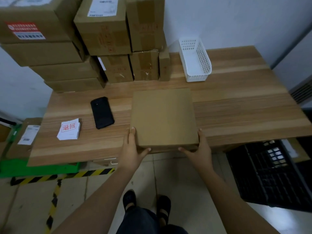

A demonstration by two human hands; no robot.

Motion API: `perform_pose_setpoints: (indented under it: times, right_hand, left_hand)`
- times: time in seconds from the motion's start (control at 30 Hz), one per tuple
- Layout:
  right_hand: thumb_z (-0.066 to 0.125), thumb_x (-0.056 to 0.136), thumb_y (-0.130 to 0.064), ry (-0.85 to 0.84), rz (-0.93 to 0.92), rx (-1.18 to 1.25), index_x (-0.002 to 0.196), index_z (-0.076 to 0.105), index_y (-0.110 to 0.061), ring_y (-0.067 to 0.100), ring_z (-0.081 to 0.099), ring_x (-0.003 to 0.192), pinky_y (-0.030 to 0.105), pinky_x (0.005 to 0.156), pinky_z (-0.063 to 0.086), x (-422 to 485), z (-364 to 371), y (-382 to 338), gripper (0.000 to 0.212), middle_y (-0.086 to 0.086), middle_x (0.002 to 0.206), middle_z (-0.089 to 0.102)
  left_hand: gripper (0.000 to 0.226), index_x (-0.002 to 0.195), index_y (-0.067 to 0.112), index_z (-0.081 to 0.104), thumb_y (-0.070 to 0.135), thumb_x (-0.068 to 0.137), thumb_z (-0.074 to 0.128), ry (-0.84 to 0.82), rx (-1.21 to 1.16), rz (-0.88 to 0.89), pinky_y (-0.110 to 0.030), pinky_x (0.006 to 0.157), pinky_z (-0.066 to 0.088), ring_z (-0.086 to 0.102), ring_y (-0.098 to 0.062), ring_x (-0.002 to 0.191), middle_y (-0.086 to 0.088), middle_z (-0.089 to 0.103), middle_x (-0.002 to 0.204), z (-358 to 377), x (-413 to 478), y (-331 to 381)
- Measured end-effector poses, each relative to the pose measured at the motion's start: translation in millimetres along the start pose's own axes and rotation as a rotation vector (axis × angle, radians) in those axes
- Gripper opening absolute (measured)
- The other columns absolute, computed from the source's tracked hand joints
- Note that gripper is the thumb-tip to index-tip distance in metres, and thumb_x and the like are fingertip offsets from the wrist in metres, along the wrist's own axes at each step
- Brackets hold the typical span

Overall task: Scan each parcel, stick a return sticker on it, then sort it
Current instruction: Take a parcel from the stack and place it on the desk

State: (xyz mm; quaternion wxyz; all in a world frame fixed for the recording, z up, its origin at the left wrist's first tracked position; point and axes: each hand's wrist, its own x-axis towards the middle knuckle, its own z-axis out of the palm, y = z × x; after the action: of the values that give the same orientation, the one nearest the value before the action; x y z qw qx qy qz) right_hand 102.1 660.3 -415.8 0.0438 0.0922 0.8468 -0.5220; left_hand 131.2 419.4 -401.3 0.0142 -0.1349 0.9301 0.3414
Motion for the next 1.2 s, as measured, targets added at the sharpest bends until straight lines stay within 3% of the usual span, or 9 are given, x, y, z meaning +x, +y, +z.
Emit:
perform_pose_setpoints:
  times: [0.13,0.23,0.33,0.43,0.57,0.77,0.9,1.03,1.2]
  right_hand:
    - [0.09,0.064,-0.02,0.053,-0.123,0.003,0.149,0.03,-0.016,0.006,0.026,0.14,0.032,0.116,0.029,9.8,-15.3,-10.3,0.104,-0.001,0.158,0.025]
    - [0.089,0.064,-0.016,0.012,-0.306,-0.015,0.144,0.029,-0.031,0.01,0.022,0.146,0.026,0.113,0.029,17.2,-28.0,-26.8,0.101,-0.006,0.16,0.012]
    - [0.086,0.07,-0.018,-0.052,-0.411,-0.065,0.147,0.033,-0.034,0.008,0.021,0.146,0.029,0.112,0.033,15.7,-33.6,-56.1,0.095,-0.012,0.162,0.006]
    - [0.083,0.074,-0.02,-0.063,-0.542,-0.135,0.147,0.033,-0.032,0.003,0.014,0.147,0.022,0.112,0.029,11.2,-23.2,-82.3,0.09,-0.006,0.162,0.009]
    - [0.08,0.077,-0.021,-0.062,-0.647,-0.21,0.145,0.036,-0.029,0.009,0.02,0.146,0.015,0.114,0.023,5.4,-0.7,-109.1,0.081,-0.004,0.16,0.019]
    - [0.082,0.074,-0.02,-0.034,-0.779,-0.242,0.137,0.051,-0.018,0.017,0.033,0.141,0.035,0.115,0.032,-0.4,31.1,-140.0,0.07,0.0,0.151,0.037]
    - [0.083,0.072,-0.018,-0.053,-0.794,-0.259,0.133,0.054,-0.017,0.014,0.033,0.14,0.036,0.114,0.033,-5.6,49.5,-159.5,0.067,-0.001,0.148,0.041]
    - [0.081,0.074,-0.02,-0.068,-0.785,-0.288,0.132,0.055,-0.018,0.014,0.033,0.14,0.039,0.111,0.037,-13.8,66.3,-174.6,0.063,-0.003,0.148,0.04]
    - [0.082,0.074,-0.029,-0.076,-0.664,-0.255,0.141,0.043,-0.026,0.003,0.033,0.137,0.022,0.109,0.031,-20.9,84.8,-181.4,0.078,-0.011,0.149,0.036]
  left_hand:
    - [0.1,0.153,0.012,0.014,0.045,0.08,0.073,-0.035,-0.044,0.003,-0.03,0.11,0.029,0.023,-0.021,0.144,-0.005,0.019,0.158,-0.9,7.3,8.9]
    - [0.099,0.151,0.013,0.02,0.052,0.077,0.074,-0.083,-0.06,-0.028,-0.032,0.1,0.039,0.036,-0.023,0.136,-0.006,0.031,0.151,-9.0,16.1,10.0]
    - [0.093,0.144,0.014,0.029,0.054,0.074,0.075,-0.145,-0.028,-0.027,-0.029,0.09,0.041,0.043,-0.023,0.125,-0.005,0.039,0.14,-23.1,26.1,6.7]
    - [0.098,0.146,0.013,0.026,0.056,0.073,0.075,-0.18,0.03,0.007,-0.031,0.104,0.037,0.035,-0.022,0.132,-0.004,0.03,0.144,-37.8,32.3,5.4]
    - [0.106,0.153,0.019,0.014,0.052,0.074,0.076,-0.072,-0.033,0.233,-0.032,0.114,0.029,0.021,-0.015,0.141,0.005,0.014,0.155,-65.3,29.7,20.6]
    - [0.098,0.15,0.039,0.016,0.049,0.074,0.077,0.032,-0.033,0.575,-0.03,0.112,0.025,0.017,-0.008,0.142,0.019,0.009,0.157,-123.1,26.9,38.5]
    - [0.079,0.146,0.029,0.037,0.045,0.077,0.074,0.103,0.036,0.67,-0.04,0.116,0.028,0.017,-0.01,0.146,0.011,0.02,0.158,-139.9,34.5,22.9]
    - [0.074,0.14,0.026,0.044,0.045,0.075,0.073,0.118,-0.016,0.618,-0.047,0.114,0.03,0.018,-0.008,0.146,0.016,0.025,0.154,-153.3,39.4,-1.6]
    - [0.076,0.137,0.016,0.046,0.039,0.073,0.08,0.158,-0.057,0.561,-0.037,0.115,0.027,0.02,-0.008,0.145,0.011,0.028,0.154,-171.1,39.3,-29.6]
